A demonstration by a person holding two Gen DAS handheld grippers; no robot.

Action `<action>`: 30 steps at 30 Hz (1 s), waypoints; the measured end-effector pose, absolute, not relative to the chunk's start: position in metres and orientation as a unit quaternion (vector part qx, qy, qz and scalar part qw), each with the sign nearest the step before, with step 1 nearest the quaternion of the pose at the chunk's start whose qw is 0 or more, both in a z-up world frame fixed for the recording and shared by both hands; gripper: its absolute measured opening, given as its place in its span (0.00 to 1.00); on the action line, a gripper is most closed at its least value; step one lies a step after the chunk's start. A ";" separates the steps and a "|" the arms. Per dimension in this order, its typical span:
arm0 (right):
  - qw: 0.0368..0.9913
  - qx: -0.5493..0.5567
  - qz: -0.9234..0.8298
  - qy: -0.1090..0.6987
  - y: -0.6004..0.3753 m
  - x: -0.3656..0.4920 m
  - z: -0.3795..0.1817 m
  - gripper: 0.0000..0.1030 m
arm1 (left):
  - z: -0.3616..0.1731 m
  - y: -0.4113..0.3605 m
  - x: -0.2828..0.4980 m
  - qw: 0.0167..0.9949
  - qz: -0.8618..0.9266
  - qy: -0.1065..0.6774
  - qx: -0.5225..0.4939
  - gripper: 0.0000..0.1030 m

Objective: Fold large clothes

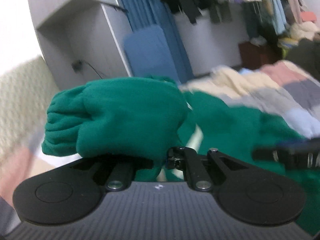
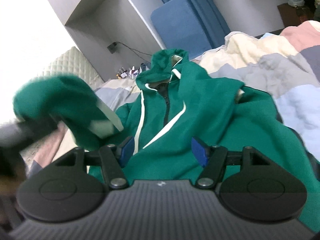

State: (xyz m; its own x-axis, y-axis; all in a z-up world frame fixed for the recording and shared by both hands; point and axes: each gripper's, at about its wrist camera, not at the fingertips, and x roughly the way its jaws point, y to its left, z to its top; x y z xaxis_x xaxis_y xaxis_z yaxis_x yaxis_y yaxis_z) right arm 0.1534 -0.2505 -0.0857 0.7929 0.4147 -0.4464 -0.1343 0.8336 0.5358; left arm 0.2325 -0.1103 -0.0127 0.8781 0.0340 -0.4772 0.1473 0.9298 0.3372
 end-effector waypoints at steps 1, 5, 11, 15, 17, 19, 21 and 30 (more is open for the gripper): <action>0.915 0.247 0.146 0.284 -0.255 0.150 -0.087 0.64 | -0.025 -0.116 0.229 0.950 -0.032 0.254 0.181 0.10; 0.912 0.247 0.138 0.297 -0.265 0.148 -0.094 0.64 | -0.068 -0.117 0.225 0.942 -0.034 0.298 0.150 0.11; 0.903 0.269 0.142 0.302 -0.269 0.152 -0.100 0.64 | -0.082 -0.096 0.214 0.927 -0.060 0.359 0.093 0.47; 0.903 0.260 0.146 0.308 -0.263 0.157 -0.102 0.64 | -0.072 -0.077 0.188 0.916 -0.134 0.378 0.027 0.79; 0.901 0.260 0.148 0.314 -0.261 0.159 -0.104 0.64 | -0.067 -0.071 0.171 0.910 -0.164 0.381 0.006 0.79; 0.897 0.269 0.150 0.318 -0.260 0.160 -0.105 0.64 | -0.062 -0.065 0.156 0.911 -0.185 0.368 0.002 0.79; 0.894 0.271 0.149 0.325 -0.257 0.162 -0.107 0.64 | -0.056 -0.052 0.147 0.913 -0.193 0.358 -0.022 0.79; 0.872 0.291 0.167 0.356 -0.242 0.165 -0.113 0.64 | -0.048 0.040 0.157 0.921 -0.159 0.296 -0.196 0.80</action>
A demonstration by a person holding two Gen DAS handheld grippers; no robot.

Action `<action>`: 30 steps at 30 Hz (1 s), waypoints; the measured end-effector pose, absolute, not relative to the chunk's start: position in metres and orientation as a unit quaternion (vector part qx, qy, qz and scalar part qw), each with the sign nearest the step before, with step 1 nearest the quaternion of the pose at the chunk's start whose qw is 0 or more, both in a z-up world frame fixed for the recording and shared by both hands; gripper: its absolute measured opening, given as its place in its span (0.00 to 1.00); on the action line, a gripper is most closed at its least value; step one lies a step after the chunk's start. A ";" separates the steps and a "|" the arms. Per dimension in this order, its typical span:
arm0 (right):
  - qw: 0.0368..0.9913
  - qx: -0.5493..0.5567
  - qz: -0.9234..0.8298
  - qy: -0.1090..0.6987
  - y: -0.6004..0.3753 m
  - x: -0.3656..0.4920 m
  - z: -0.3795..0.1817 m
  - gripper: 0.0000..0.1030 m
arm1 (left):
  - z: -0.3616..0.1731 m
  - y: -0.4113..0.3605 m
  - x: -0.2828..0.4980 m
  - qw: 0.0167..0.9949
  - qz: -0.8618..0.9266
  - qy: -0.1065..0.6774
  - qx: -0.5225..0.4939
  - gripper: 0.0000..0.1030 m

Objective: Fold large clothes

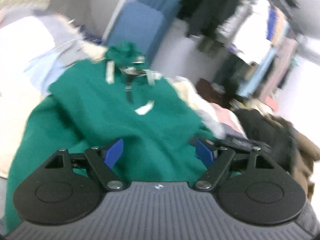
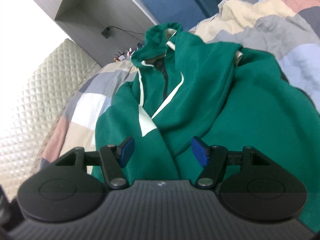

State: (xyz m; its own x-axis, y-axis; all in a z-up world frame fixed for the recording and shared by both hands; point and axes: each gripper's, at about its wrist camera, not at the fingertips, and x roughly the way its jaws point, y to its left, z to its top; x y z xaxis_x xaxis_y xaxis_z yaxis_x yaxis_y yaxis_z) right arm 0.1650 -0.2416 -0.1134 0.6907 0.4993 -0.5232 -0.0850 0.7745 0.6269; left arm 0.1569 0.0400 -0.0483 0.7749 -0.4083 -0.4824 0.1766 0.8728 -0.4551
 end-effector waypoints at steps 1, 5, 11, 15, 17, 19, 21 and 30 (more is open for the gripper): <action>0.872 0.285 0.168 0.360 -0.238 0.166 -0.114 0.64 | -0.054 0.047 0.164 0.918 -0.150 0.305 -0.205 0.80; 0.860 0.288 0.169 0.385 -0.230 0.172 -0.125 0.64 | -0.089 0.072 0.196 0.893 -0.141 0.333 -0.268 0.79; 0.853 0.260 0.163 0.423 -0.216 0.183 -0.144 0.49 | -0.128 0.079 0.234 0.862 -0.176 0.342 -0.329 0.79; 0.839 0.265 0.192 0.434 -0.206 0.188 -0.147 0.21 | -0.139 0.080 0.244 0.854 -0.191 0.333 -0.351 0.79; 0.839 0.262 0.216 0.425 -0.200 0.187 -0.140 0.12 | -0.143 0.087 0.250 0.848 -0.190 0.328 -0.370 0.79; 0.842 0.253 0.246 0.408 -0.192 0.183 -0.130 0.09 | -0.146 0.093 0.255 0.846 -0.183 0.323 -0.382 0.79; 0.846 0.239 0.275 0.389 -0.182 0.175 -0.118 0.08 | -0.148 0.100 0.256 0.843 -0.178 0.316 -0.396 0.79; 0.864 0.179 0.294 0.368 -0.155 0.156 -0.106 0.09 | -0.164 0.124 0.276 0.821 -0.150 0.328 -0.443 0.33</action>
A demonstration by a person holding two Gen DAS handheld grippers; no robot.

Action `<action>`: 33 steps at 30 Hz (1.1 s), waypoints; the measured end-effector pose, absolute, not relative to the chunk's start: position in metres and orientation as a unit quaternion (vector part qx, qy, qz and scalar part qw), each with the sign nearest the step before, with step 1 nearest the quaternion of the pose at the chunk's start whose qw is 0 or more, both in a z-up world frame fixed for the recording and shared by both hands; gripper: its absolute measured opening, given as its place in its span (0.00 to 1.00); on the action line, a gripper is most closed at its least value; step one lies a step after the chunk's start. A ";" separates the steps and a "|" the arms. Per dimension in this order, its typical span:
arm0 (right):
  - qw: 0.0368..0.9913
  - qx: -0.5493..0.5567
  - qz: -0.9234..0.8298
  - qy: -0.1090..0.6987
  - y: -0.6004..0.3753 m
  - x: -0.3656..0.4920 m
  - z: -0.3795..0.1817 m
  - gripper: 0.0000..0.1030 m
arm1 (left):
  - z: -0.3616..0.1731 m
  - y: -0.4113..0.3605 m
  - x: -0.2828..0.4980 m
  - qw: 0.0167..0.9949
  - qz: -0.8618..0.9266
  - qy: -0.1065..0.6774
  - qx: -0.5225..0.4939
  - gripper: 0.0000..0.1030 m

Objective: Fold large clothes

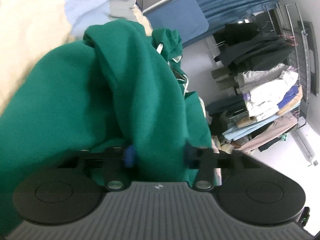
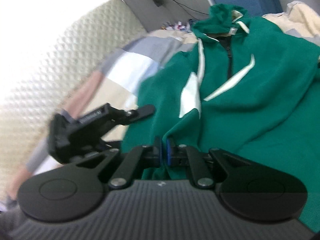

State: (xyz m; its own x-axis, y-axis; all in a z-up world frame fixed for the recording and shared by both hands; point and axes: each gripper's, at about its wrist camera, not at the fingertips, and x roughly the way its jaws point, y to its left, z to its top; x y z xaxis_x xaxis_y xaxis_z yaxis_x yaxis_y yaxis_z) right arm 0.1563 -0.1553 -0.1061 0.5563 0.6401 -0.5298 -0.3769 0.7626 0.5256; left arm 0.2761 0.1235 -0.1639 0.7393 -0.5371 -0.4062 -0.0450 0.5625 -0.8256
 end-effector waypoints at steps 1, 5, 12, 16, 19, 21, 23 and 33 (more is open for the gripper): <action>0.866 0.170 0.283 0.374 -0.155 0.157 -0.110 0.10 | -0.164 0.123 0.278 0.825 -0.146 0.335 -0.432 0.30; 0.875 0.155 0.238 0.393 -0.160 0.158 -0.120 0.15 | -0.161 0.121 0.280 0.835 -0.147 0.329 -0.417 0.16; 0.862 0.169 0.226 0.420 -0.171 0.154 -0.130 0.59 | -0.145 0.115 0.272 0.861 -0.146 0.318 -0.368 0.11; 0.839 0.181 0.249 0.450 -0.164 0.155 -0.144 0.57 | -0.143 0.116 0.268 0.865 -0.143 0.317 -0.361 0.09; 0.839 0.164 0.252 0.453 -0.157 0.154 -0.145 0.37 | -0.143 0.118 0.266 0.865 -0.144 0.311 -0.365 0.08; 0.839 0.158 0.263 0.449 -0.152 0.156 -0.142 0.22 | -0.141 0.120 0.265 0.868 -0.144 0.304 -0.366 0.07; 0.847 0.147 0.266 0.436 -0.151 0.154 -0.134 0.13 | -0.139 0.120 0.264 0.870 -0.141 0.299 -0.365 0.07; 0.909 0.103 0.238 0.327 -0.163 0.165 -0.078 0.10 | -0.134 0.117 0.261 0.877 -0.147 0.289 -0.356 0.08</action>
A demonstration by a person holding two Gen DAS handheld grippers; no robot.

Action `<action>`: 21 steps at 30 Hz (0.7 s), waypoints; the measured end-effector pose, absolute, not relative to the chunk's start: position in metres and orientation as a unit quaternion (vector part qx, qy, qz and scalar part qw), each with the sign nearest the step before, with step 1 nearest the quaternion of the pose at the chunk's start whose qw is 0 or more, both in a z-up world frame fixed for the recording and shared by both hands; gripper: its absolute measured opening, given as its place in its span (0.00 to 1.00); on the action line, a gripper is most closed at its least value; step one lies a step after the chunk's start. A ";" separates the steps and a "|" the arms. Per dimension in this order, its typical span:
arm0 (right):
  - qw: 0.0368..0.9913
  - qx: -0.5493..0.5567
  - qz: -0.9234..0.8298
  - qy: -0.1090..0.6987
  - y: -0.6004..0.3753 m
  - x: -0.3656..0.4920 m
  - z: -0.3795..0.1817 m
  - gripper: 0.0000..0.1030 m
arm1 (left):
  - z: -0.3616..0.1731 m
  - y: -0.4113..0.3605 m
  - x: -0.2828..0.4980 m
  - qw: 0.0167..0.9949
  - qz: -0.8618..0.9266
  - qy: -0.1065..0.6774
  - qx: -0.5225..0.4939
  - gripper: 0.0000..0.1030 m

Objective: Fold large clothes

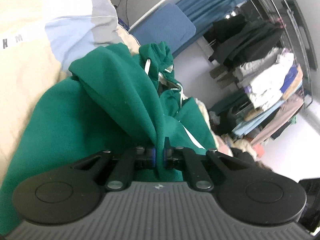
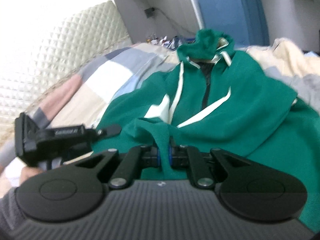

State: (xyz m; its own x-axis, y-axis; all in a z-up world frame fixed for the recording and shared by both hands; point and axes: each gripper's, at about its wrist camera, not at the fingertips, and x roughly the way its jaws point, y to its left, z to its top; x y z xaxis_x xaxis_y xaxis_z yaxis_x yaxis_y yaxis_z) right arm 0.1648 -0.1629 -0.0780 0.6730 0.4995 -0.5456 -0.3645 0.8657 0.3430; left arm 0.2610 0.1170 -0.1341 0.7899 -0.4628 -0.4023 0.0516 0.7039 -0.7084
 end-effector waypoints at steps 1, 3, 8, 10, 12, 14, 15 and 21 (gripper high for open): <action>0.911 0.093 0.229 0.330 -0.162 0.167 -0.081 0.10 | -0.135 0.114 0.261 0.879 -0.144 0.294 -0.346 0.08; 0.910 0.066 0.212 0.349 -0.155 0.172 -0.096 0.10 | -0.139 0.110 0.262 0.881 -0.142 0.304 -0.333 0.08; 0.884 0.070 0.185 0.423 -0.146 0.189 -0.137 0.14 | -0.140 0.109 0.259 0.891 -0.139 0.308 -0.303 0.22; 0.887 0.067 0.180 0.421 -0.144 0.189 -0.135 0.15 | -0.134 0.114 0.255 0.896 -0.129 0.299 -0.301 0.41; 0.887 0.068 0.182 0.418 -0.146 0.185 -0.131 0.15 | -0.125 0.122 0.249 0.906 -0.112 0.279 -0.297 0.55; 0.887 0.075 0.186 0.416 -0.151 0.182 -0.127 0.15 | -0.116 0.130 0.248 0.915 -0.093 0.267 -0.288 0.57; 0.886 0.082 0.188 0.417 -0.155 0.178 -0.124 0.18 | -0.112 0.133 0.250 0.921 -0.083 0.263 -0.276 0.60; 0.878 0.102 0.201 0.423 -0.171 0.171 -0.117 0.59 | -0.101 0.134 0.292 0.944 -0.018 0.285 -0.166 0.66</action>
State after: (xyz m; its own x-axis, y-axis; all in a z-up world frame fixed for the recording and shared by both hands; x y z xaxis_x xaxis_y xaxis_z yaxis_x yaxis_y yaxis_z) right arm 0.1708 -0.1709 -0.1167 0.5614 0.4393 -0.7013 -0.2666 0.8983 0.3493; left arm 0.2919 0.1345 -0.1012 0.8365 -0.1288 -0.5326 -0.0612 0.9439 -0.3244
